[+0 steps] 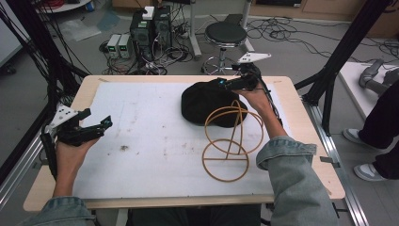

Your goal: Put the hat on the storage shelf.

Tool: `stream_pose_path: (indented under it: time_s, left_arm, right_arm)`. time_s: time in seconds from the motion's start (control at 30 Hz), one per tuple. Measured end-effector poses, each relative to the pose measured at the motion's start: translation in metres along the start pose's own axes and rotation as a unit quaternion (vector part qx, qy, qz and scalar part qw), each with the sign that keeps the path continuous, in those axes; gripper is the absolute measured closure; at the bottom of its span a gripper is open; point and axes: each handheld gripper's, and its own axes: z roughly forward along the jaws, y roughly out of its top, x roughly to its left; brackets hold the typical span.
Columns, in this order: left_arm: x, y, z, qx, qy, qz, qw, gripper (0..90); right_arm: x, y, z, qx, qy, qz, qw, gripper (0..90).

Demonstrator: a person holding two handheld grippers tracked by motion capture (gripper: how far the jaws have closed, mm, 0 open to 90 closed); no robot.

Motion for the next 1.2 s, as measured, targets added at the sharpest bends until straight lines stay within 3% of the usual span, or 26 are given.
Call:
stream_pose_path:
  time_s: [0.43,0.6,0.8,0.9,1.0,1.2]
  left_arm:
    - [0.003,-0.001,-0.003,-0.001,0.004,-0.003,1.0,13.8]
    - [0.003,-0.001,-0.003,-0.001,0.003,-0.004,1.0,13.8]
    - [0.004,-0.001,-0.003,-0.001,0.005,-0.006,1.0,13.9]
    - [0.004,-0.001,-0.003,0.0,0.004,-0.005,1.0,13.8]
    - [0.004,-0.001,-0.003,0.0,0.004,-0.005,1.0,13.8]
    - [0.004,0.0,-0.004,-0.002,0.004,-0.005,1.0,13.8]
  right_arm:
    - [0.01,-0.016,0.034,0.057,0.046,-0.018,0.9972,15.3]
    - [0.013,-0.021,0.041,0.076,0.065,-0.009,0.9949,16.3]
    - [0.015,-0.027,0.049,0.112,0.068,-0.003,0.9913,22.1]
    - [0.014,-0.028,0.051,0.126,0.067,0.006,0.9897,28.0]
    - [0.014,-0.03,0.053,0.139,0.064,-0.001,0.9882,38.0]
    - [0.019,-0.027,0.053,0.157,0.043,-0.04,0.9858,65.4]
